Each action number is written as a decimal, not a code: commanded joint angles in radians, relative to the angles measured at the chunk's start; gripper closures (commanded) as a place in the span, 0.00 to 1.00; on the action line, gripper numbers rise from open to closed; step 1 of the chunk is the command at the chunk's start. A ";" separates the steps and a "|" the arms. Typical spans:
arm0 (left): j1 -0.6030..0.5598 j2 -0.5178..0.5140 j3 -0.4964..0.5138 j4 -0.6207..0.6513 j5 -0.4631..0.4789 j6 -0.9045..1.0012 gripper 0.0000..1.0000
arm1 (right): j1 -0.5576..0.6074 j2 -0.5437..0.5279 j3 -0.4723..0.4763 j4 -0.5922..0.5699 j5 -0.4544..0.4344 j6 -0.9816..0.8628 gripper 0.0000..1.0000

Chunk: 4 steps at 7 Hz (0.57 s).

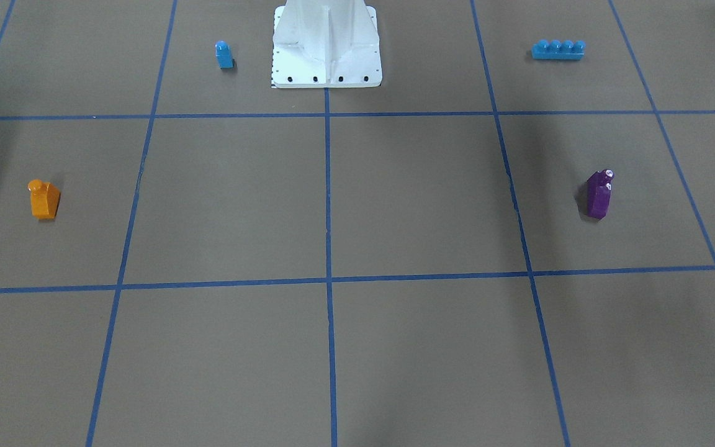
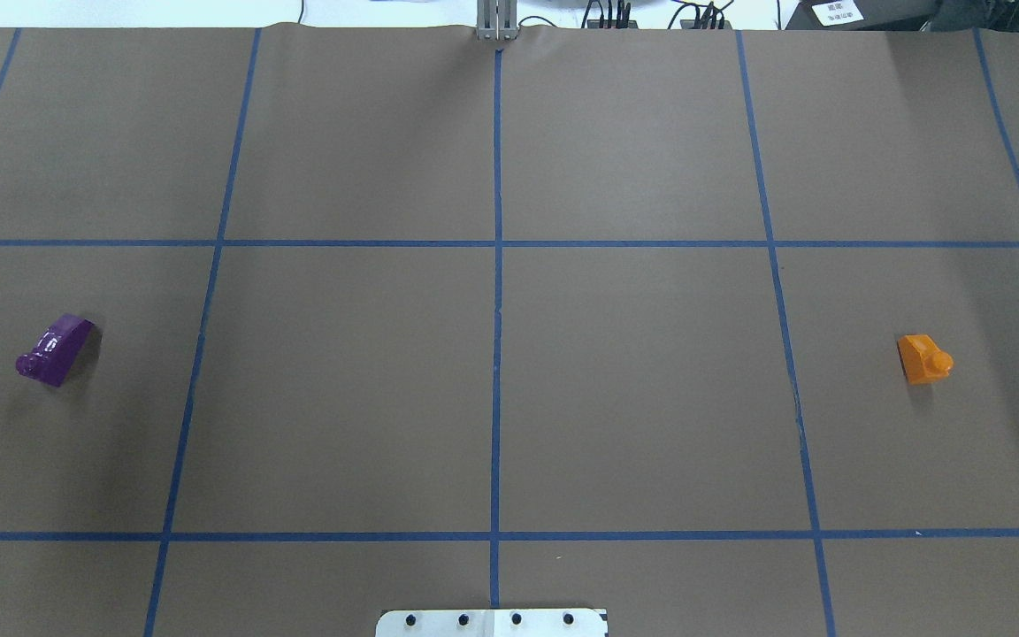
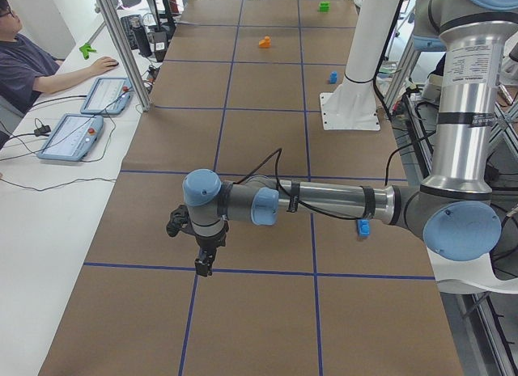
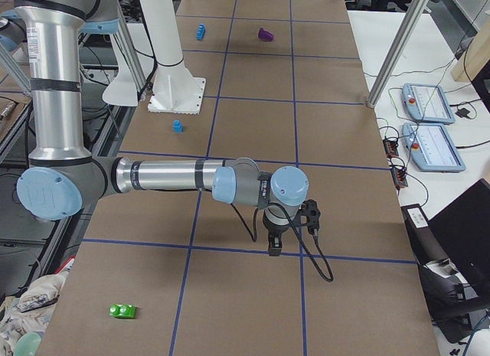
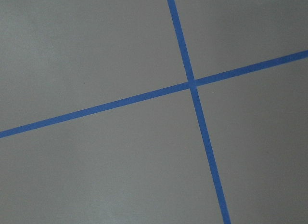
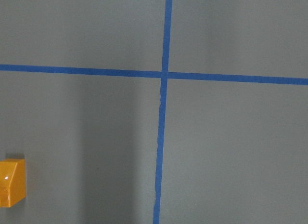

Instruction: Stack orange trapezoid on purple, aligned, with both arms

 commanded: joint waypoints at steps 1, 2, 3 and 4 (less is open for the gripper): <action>0.055 -0.017 -0.074 -0.011 -0.008 -0.072 0.00 | -0.002 0.007 0.008 0.003 0.002 0.006 0.00; 0.125 -0.013 -0.138 -0.014 -0.013 -0.162 0.00 | -0.003 0.012 0.015 0.003 0.004 0.012 0.00; 0.151 -0.014 -0.160 -0.014 -0.101 -0.245 0.00 | -0.005 0.041 0.020 0.003 0.004 0.013 0.00; 0.189 -0.011 -0.172 -0.064 -0.123 -0.440 0.00 | -0.005 0.056 0.028 0.001 0.010 0.013 0.00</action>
